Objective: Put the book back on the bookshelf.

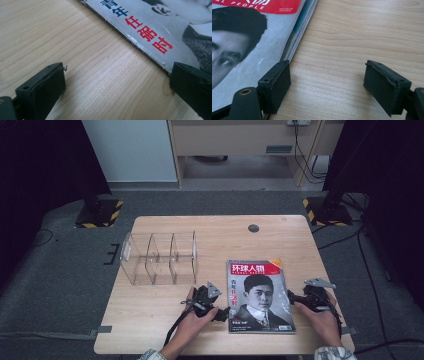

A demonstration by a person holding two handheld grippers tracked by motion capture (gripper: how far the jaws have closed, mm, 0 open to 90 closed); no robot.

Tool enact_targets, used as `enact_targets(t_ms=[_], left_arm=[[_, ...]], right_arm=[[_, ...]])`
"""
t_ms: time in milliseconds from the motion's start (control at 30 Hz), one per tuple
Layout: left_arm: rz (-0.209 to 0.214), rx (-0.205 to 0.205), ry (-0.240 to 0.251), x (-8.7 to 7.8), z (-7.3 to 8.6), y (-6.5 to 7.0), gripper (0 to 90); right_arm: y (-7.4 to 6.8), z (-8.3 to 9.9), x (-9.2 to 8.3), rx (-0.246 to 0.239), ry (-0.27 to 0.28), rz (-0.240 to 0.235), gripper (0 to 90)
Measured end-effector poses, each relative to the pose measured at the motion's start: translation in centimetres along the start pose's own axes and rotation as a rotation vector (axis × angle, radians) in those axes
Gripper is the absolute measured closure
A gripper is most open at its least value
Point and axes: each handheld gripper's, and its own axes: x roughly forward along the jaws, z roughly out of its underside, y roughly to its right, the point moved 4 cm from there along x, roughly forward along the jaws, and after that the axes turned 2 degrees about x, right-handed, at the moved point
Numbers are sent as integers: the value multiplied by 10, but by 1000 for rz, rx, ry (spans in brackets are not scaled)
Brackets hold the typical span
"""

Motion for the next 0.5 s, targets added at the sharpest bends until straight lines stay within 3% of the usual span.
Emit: enact_targets(t_ms=[100, 267, 433, 500], left_arm=[[1, 2, 0, 0, 0, 0, 0], [3, -8, 44, -3, -3, 3, 65], [-18, -12, 82, -8, -9, 9, 84], [-5, -12, 100, -9, -13, 13, 98]], right_arm=[[0, -1, 0, 9, -1, -3, 217], [-2, -7, -6, 13, 31, -9, 227], [-7, -14, -9, 28, 65, -42, 237], [-11, -16, -10, 32, 71, -56, 239]])
